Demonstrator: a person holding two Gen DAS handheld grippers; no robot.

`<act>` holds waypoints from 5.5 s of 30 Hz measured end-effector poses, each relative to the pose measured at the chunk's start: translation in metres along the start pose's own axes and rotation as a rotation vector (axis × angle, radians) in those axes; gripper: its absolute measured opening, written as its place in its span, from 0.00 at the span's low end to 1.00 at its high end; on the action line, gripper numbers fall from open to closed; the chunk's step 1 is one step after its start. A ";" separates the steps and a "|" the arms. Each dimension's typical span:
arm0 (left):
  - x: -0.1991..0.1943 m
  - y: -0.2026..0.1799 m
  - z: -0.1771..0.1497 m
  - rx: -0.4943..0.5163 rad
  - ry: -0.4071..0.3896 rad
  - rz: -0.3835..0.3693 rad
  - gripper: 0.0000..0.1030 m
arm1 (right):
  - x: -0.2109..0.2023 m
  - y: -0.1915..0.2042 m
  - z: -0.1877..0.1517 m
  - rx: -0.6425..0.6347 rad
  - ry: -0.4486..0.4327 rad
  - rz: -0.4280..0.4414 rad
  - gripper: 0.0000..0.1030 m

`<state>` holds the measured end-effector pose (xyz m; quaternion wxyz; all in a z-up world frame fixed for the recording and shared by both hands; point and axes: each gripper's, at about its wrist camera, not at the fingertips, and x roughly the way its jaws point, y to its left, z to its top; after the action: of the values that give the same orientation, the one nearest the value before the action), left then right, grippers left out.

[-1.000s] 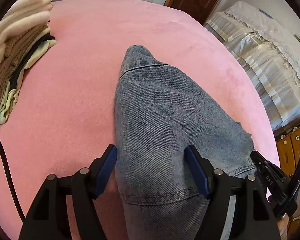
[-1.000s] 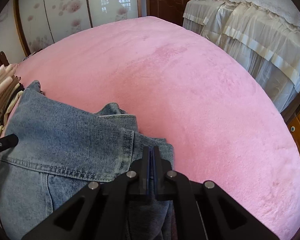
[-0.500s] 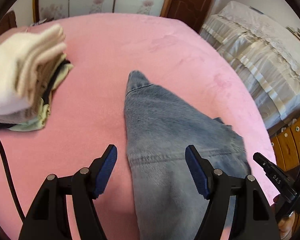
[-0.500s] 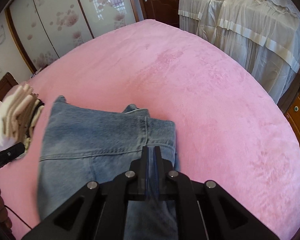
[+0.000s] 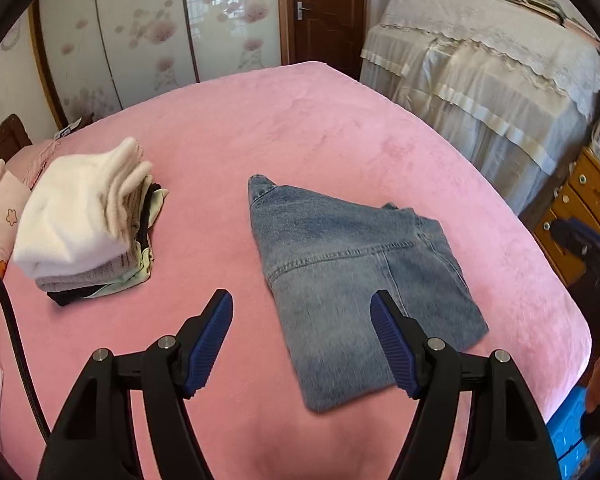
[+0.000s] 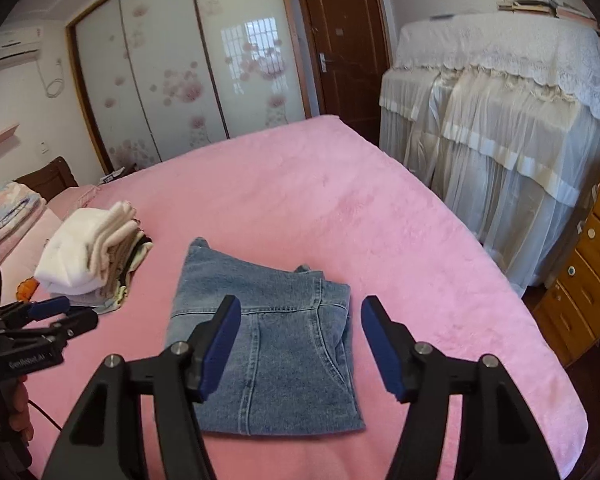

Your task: Fold large clothes

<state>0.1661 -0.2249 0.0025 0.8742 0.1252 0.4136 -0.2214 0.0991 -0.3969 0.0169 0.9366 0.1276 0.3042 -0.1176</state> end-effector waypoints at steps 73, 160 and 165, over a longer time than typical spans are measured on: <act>0.259 0.012 -0.043 -0.237 0.423 -0.382 0.91 | 0.252 -0.051 -0.078 0.123 0.497 0.337 0.40; -0.038 0.387 0.119 -0.354 0.054 0.148 0.76 | 0.168 0.355 0.124 -0.072 0.339 0.394 0.46; -0.098 0.323 0.106 -0.305 0.064 0.165 0.76 | 0.084 0.321 0.114 -0.045 0.373 0.421 0.49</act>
<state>0.3404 0.0415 0.1562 0.8847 0.0317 0.4583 -0.0795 0.3221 -0.1429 0.1094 0.8709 0.1868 0.4406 0.1120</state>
